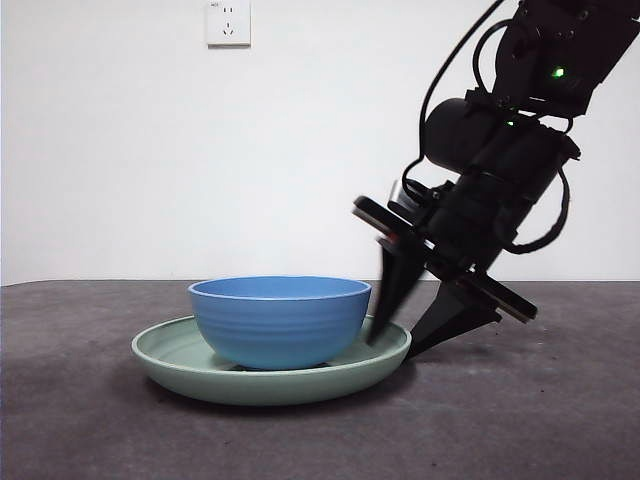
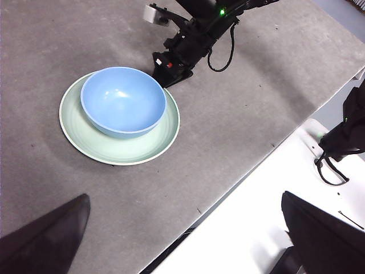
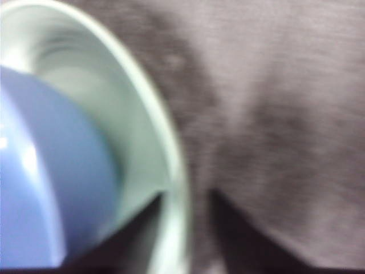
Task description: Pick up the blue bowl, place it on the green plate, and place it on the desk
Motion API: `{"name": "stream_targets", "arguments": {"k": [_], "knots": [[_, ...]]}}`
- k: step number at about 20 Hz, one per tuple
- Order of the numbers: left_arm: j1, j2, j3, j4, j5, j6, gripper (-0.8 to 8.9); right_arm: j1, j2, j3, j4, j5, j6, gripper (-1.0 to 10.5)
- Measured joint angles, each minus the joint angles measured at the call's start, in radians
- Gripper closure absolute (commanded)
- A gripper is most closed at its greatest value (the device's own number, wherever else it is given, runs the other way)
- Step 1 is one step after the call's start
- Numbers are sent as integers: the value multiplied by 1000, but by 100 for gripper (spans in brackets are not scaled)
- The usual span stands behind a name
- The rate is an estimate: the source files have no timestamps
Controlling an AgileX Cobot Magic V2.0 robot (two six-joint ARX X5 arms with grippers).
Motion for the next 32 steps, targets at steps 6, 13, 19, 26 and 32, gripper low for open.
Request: {"name": "stream_targets", "arguments": {"k": [6,13,19,26,32], "knots": [[0,0,0,14,0,6,188,0,-54,6,-89,158,-61,610],[0,0,0,95,0,109,188,-6,-343,3,-398,423,-166,408],[0,0,0,204,0,179,188,6,-737,3,-604,407,-183,384],[0,0,0,239,0,168,188,57,-1165,3,-725,348,-184,349],[0,0,0,240,0,151,203,60,-1323,3,-713,276,-201,349]]}}
